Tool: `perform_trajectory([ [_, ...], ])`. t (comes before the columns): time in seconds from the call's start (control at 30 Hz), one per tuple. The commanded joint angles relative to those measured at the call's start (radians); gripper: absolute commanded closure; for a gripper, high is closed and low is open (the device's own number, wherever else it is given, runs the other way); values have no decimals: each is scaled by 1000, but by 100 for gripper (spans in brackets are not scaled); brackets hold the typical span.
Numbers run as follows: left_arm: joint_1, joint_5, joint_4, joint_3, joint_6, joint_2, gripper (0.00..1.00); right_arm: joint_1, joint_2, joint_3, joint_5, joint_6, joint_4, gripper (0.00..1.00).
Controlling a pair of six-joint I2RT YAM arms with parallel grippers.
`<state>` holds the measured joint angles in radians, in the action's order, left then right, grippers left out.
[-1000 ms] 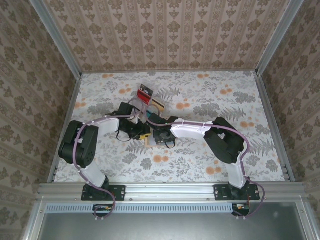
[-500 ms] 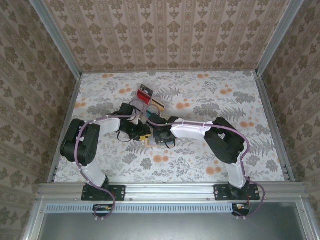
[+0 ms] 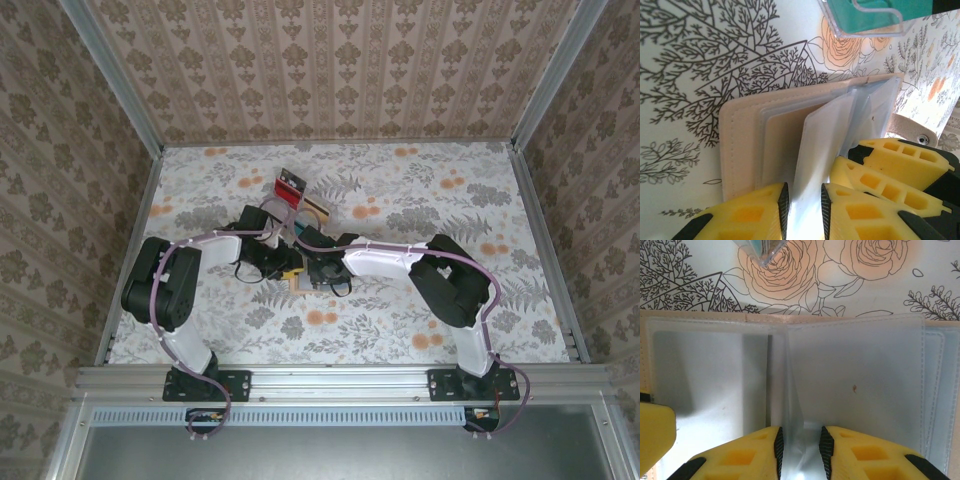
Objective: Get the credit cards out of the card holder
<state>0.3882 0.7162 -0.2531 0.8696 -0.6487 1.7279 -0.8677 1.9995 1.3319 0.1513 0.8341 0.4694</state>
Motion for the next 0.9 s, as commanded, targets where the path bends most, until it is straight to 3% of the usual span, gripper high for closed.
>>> perform_trajectory([
  [0.0, 11, 40, 22, 9, 28, 17, 76, 16, 46, -62, -25, 4, 19, 68],
  [0.2, 10, 18, 24, 0, 38, -2, 89, 22, -42, -87, -23, -21, -28, 61],
  [0.5, 10, -24, -37, 18, 63, -56, 91, 22, -268, -179, 29, -29, -129, 46],
  [0.57, 15, -3, -22, 21, 49, -56, 87, 22, -305, -207, 49, -23, -148, 43],
  [0.73, 51, 46, 25, 38, 9, -57, 62, 25, -401, -280, 120, -4, -185, 35],
  [0.87, 91, 74, 75, 50, -35, -60, 52, 29, -461, -336, 168, 22, -212, 34],
])
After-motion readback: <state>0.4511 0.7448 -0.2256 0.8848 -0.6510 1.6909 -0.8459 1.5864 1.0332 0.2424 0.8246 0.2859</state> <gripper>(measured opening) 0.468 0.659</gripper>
